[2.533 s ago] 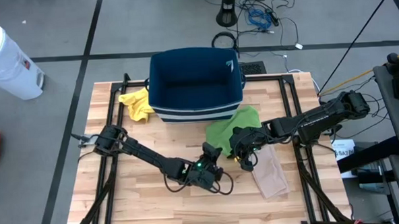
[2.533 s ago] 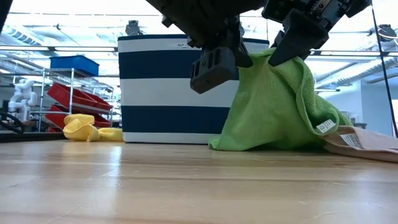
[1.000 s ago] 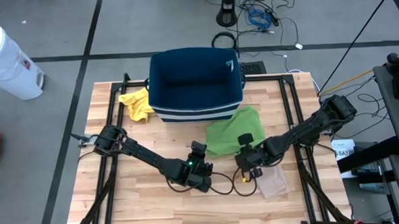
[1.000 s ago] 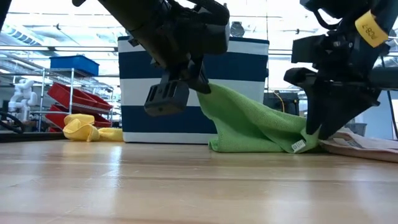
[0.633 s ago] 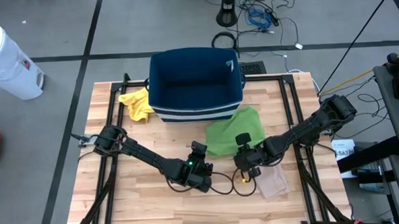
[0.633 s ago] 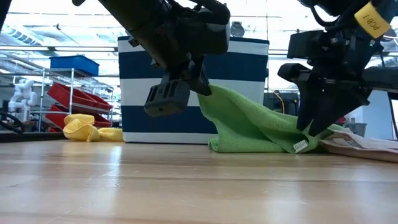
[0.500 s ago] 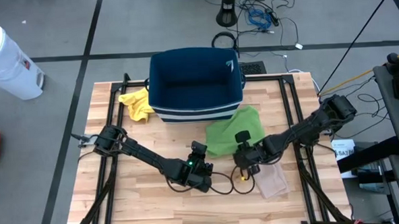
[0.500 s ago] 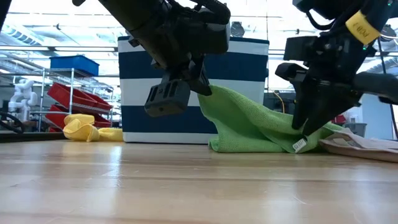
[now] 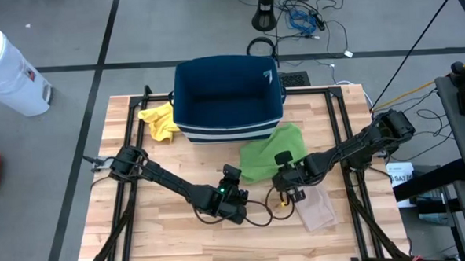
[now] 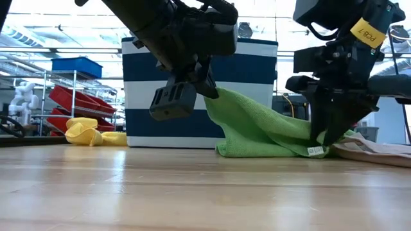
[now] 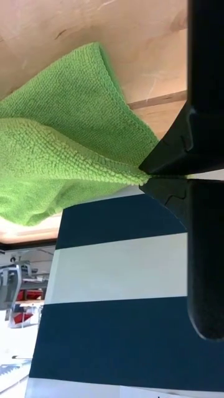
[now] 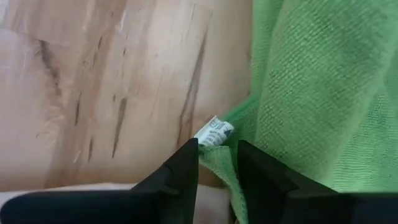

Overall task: Fold towel
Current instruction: Fold the green towel

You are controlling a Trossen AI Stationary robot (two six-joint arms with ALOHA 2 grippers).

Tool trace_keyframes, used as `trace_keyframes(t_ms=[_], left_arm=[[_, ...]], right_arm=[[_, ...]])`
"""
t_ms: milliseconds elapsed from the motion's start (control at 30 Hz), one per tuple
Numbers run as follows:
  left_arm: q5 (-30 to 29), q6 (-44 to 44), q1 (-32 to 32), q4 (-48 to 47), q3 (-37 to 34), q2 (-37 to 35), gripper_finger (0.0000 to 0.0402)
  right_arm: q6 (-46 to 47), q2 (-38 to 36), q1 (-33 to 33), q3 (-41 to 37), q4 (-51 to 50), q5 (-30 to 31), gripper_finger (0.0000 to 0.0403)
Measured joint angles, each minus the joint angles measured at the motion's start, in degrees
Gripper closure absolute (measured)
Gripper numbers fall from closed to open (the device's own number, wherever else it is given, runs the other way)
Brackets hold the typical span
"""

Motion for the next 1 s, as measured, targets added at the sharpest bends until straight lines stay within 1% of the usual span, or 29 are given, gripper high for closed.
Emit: trace_keyframes(t_ms=[167, 367, 467, 633, 700, 833, 1000], left_arm=[[0.0, 0.0, 0.0, 0.0, 0.0, 0.0, 0.0401], [0.0, 0.0, 0.0, 0.0, 0.0, 0.0, 0.0401], [0.0, 0.0, 0.0, 0.0, 0.0, 0.0, 0.0401], [0.0, 0.0, 0.0, 0.0, 0.0, 0.0, 0.0401], [0.0, 0.0, 0.0, 0.0, 0.0, 0.0, 0.0401], [0.0, 0.0, 0.0, 0.0, 0.0, 0.0, 0.0401], [0.0, 0.2, -0.7, 0.8, 0.0, 0.0, 0.0401]], right_arm=[[1.1, 0.0, -0.1, 0.0, -1.2, -1.6, 0.0305], [1.6, 0.0, -0.1, 0.0, -2.4, -1.5, 0.0310], [1.6, 0.0, -0.1, 0.0, -1.9, -1.5, 0.0330], [1.0, 0.0, -0.1, 0.0, -1.0, -1.5, 0.0389], [0.8, 0.0, -0.1, 0.0, -0.1, -1.5, 0.0398], [0.9, 0.0, 0.6, 0.0, 3.6, -2.1, 0.0401], [-0.6, -0.5, 2.7, 0.0, 11.4, -6.2, 0.0402]])
